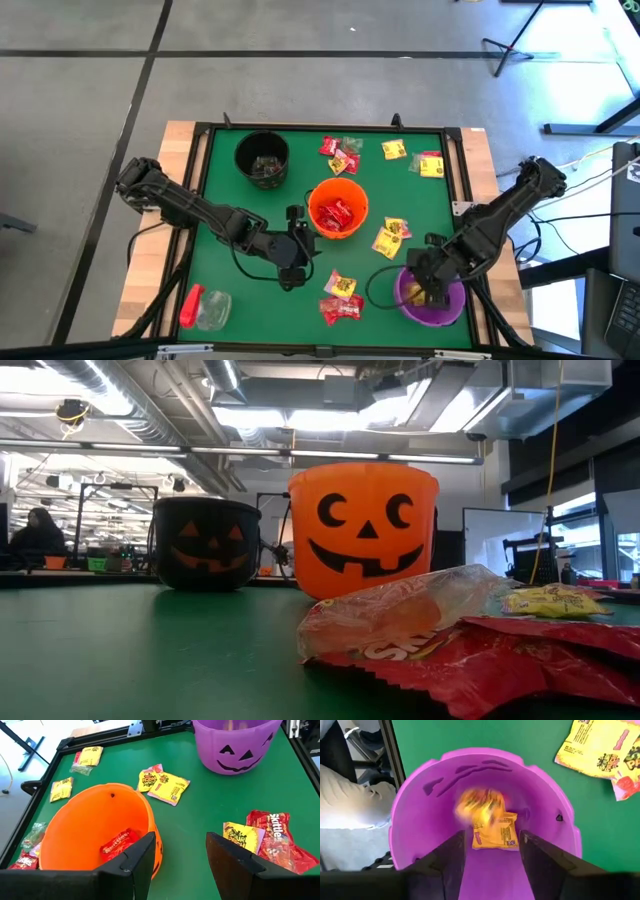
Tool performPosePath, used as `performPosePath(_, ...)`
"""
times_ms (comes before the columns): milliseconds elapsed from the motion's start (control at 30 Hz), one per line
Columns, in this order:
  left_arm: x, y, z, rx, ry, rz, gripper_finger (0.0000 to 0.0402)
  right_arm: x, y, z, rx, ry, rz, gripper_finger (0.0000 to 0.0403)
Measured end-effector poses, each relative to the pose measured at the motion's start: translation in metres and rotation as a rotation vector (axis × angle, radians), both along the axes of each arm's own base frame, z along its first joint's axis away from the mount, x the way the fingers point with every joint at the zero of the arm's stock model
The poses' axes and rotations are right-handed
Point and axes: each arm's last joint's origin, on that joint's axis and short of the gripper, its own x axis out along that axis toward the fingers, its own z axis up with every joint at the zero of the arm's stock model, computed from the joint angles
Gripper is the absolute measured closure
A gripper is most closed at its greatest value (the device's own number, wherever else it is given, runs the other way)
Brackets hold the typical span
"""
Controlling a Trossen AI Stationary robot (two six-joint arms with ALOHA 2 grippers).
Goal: Sort candy
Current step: Put the yellow candy into the purple bin, then put the orange candy into the black bin
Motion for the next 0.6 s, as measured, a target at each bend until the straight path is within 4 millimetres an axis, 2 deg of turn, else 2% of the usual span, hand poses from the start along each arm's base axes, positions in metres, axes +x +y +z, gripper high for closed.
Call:
performPosePath(367,0.000,0.001,0.000,0.013,-0.004,0.014,0.0232,0.003,-0.002,0.001,0.024,0.006,-0.004,0.0214)
performPosePath(467,0.000,0.001,0.000,0.013,-0.004,0.014,0.0232,0.005,-0.009,0.008,0.007,0.007,-0.005,0.0214)
performPosePath(600,0.000,0.001,0.000,0.014,-0.004,0.015,0.0232,0.015,-0.020,0.023,-0.059,-0.103,0.014,0.0214)
